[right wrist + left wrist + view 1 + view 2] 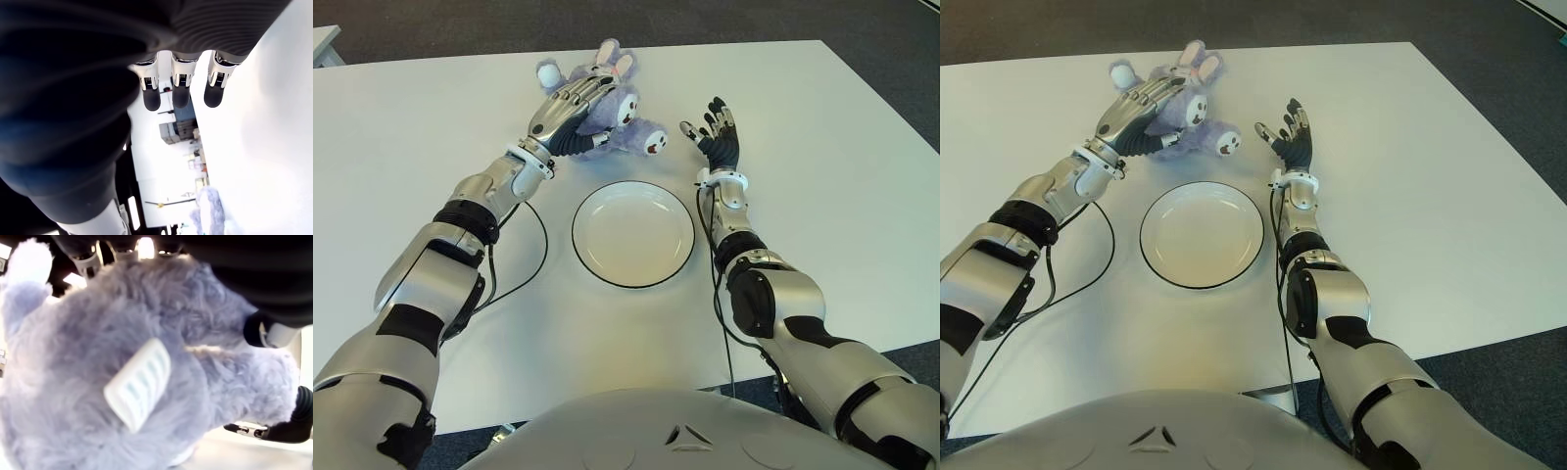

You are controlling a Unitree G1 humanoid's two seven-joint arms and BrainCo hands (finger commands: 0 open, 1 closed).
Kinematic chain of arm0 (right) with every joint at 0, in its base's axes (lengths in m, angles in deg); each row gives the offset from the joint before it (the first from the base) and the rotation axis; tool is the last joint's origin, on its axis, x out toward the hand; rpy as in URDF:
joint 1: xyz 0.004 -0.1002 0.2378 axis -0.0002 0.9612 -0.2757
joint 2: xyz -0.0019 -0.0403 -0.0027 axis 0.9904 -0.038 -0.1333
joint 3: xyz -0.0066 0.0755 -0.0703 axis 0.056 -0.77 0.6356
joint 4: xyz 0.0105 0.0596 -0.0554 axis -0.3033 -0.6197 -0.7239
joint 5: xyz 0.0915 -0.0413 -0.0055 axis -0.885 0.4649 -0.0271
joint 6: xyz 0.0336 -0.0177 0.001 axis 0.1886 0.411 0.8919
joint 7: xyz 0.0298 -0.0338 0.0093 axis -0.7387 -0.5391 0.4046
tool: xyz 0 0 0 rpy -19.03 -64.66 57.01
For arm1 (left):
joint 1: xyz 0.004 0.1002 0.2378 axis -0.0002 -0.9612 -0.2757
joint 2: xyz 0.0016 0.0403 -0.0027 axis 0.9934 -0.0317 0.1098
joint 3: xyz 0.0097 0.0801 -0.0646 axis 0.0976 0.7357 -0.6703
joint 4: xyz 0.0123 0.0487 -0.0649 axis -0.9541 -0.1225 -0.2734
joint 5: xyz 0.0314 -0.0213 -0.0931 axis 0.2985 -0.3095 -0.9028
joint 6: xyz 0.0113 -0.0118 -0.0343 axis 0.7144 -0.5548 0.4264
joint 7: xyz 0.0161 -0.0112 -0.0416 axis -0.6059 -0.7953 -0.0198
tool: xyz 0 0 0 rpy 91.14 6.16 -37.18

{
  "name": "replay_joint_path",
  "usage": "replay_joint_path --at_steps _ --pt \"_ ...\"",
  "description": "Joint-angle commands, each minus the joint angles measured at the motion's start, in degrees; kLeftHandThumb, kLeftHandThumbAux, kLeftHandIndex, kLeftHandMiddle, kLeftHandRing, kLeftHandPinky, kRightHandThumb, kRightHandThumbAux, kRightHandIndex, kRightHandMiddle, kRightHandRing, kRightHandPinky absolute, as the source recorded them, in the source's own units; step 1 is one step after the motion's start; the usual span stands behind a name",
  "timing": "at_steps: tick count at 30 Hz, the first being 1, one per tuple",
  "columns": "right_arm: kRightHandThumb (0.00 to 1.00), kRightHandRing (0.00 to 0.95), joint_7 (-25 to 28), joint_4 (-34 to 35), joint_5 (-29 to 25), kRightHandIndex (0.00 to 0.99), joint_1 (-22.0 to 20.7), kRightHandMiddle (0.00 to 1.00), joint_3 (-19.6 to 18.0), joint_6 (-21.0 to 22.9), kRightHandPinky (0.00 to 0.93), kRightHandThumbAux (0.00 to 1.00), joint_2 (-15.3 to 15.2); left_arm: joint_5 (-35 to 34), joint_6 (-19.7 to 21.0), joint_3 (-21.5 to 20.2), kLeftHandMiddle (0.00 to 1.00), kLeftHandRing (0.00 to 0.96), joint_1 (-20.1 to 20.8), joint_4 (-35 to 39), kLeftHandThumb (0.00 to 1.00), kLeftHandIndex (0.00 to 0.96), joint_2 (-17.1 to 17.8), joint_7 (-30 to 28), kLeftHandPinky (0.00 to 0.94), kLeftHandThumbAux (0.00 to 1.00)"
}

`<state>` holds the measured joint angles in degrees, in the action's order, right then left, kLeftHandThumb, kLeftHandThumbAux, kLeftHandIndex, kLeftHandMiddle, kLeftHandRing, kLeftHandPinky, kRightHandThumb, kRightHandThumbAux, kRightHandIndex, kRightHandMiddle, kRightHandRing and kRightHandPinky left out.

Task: Put the doll into the plate.

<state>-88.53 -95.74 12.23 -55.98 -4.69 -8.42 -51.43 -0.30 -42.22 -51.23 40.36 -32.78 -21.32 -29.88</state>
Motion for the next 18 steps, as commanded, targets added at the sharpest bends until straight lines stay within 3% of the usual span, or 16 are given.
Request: replay_joint_path --at_steps 1,18 --pt "0.212 0.035 -0.25 -1.52 -0.42 0.077 2.45 0.052 -0.18 0.99 0.064 0.916 1.05 1.69 0.00 1.54 0.000 0.018 1.39 -2.58 0.428 0.000 -0.51 0.83 0.087 0.311" --pt "0.176 0.030 -0.33 -1.47 -0.38 0.069 2.46 0.045 -0.05 1.04 0.058 0.917 0.95 1.91 -0.31 3.51 0.000 0.020 4.06 -5.55 0.403 0.000 -0.75 -0.67 0.000 0.272"
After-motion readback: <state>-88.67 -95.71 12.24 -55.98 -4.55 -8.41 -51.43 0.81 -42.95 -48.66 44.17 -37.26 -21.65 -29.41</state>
